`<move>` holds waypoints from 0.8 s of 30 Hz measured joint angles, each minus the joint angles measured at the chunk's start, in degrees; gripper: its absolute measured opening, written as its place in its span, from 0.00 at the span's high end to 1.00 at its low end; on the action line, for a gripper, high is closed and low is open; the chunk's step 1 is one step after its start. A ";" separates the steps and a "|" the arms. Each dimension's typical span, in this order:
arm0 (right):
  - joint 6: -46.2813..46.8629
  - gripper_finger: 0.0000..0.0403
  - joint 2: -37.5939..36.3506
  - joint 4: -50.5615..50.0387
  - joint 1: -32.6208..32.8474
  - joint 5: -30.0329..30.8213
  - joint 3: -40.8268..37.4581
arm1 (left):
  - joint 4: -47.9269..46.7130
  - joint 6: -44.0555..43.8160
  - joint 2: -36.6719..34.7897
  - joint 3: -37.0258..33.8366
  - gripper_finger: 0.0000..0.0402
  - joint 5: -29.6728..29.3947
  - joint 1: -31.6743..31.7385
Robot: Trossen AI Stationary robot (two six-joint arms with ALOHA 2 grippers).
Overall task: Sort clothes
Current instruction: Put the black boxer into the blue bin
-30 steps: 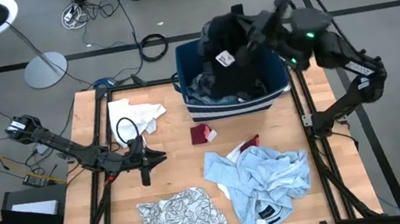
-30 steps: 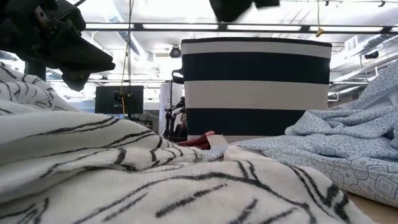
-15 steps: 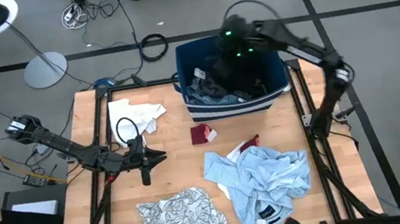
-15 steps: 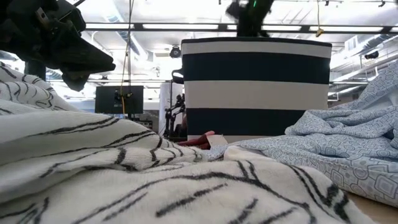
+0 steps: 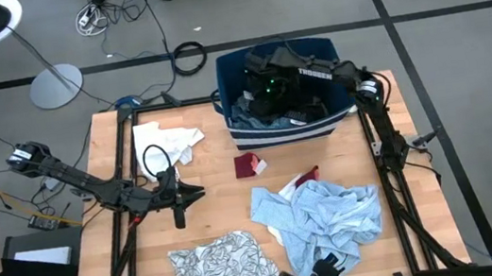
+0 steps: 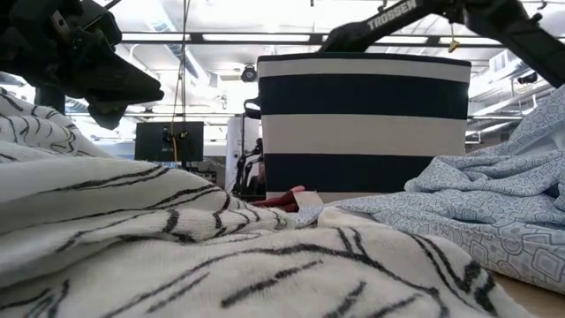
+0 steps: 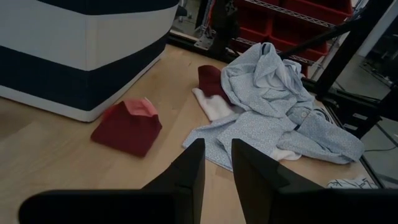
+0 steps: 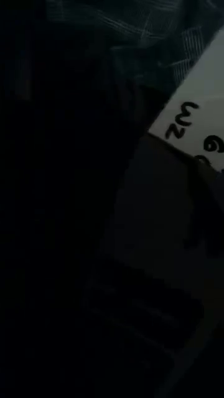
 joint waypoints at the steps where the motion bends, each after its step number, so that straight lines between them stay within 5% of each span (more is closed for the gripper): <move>1: -0.18 0.47 0.17 -0.06 -0.01 -0.52 0.01 | 0.00 0.00 -0.01 0.00 0.79 0.00 0.00; 6: -1.74 0.43 -3.11 -0.25 -0.11 -2.75 -0.14 | -0.35 1.03 0.00 0.00 0.79 0.00 0.00; 16: -0.49 0.44 -24.15 -0.49 1.48 -2.67 -0.12 | -0.20 1.22 -0.02 0.00 0.79 0.00 0.00; 20: 1.25 0.44 -32.78 -0.94 7.11 -1.43 -0.73 | -0.17 1.26 -0.02 0.00 0.79 0.00 0.00; 24: 3.79 0.44 -40.89 -0.47 17.49 7.16 -3.88 | -0.15 1.27 -0.02 0.00 0.79 -0.02 0.00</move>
